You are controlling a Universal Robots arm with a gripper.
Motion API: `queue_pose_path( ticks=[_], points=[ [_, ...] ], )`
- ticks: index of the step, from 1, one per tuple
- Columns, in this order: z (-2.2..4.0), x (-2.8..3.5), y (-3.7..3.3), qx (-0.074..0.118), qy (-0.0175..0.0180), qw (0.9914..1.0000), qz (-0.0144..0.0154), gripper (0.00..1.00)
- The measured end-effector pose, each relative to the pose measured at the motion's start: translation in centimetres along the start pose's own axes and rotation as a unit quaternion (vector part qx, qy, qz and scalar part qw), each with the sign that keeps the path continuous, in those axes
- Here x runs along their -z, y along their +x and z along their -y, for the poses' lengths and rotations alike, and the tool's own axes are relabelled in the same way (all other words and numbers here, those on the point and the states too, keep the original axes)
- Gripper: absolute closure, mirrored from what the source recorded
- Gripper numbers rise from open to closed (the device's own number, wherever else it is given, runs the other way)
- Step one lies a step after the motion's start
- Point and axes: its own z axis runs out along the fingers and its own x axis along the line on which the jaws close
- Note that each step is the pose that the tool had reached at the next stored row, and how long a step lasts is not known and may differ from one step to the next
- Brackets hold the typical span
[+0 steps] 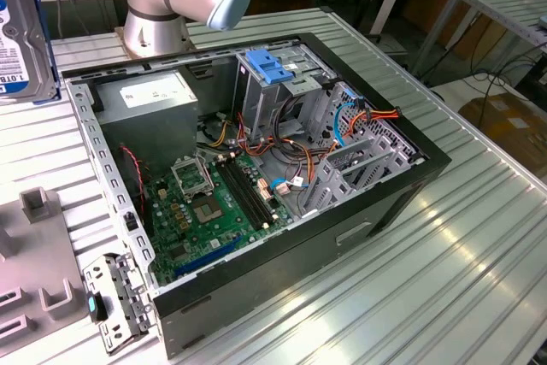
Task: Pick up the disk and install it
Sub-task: 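Pick up the disk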
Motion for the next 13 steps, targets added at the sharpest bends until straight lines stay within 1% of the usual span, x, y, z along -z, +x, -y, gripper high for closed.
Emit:
queue_pose_path(
  ticks=[2,7,9,10,11,13],
  points=[
    [0.42,0.03,-0.01,0.0,-0.0005,1.0,0.0,0.63],
    [0.54,0.04,-0.01,0.0,-0.0004,1.0,0.0,0.63],
    [0.54,0.04,-0.01,0.0,0.0042,0.99999,-0.0001,0.63],
    [0.54,0.04,-0.01,0.0,0.0074,0.99997,-0.0002,0.63],
    [0.54,0.04,-0.01,0.0,0.0121,0.99993,-0.0004,0.63],
    [0.54,0.04,-0.01,0.0,0.0187,0.99983,-0.0007,0.63]
  ],
)
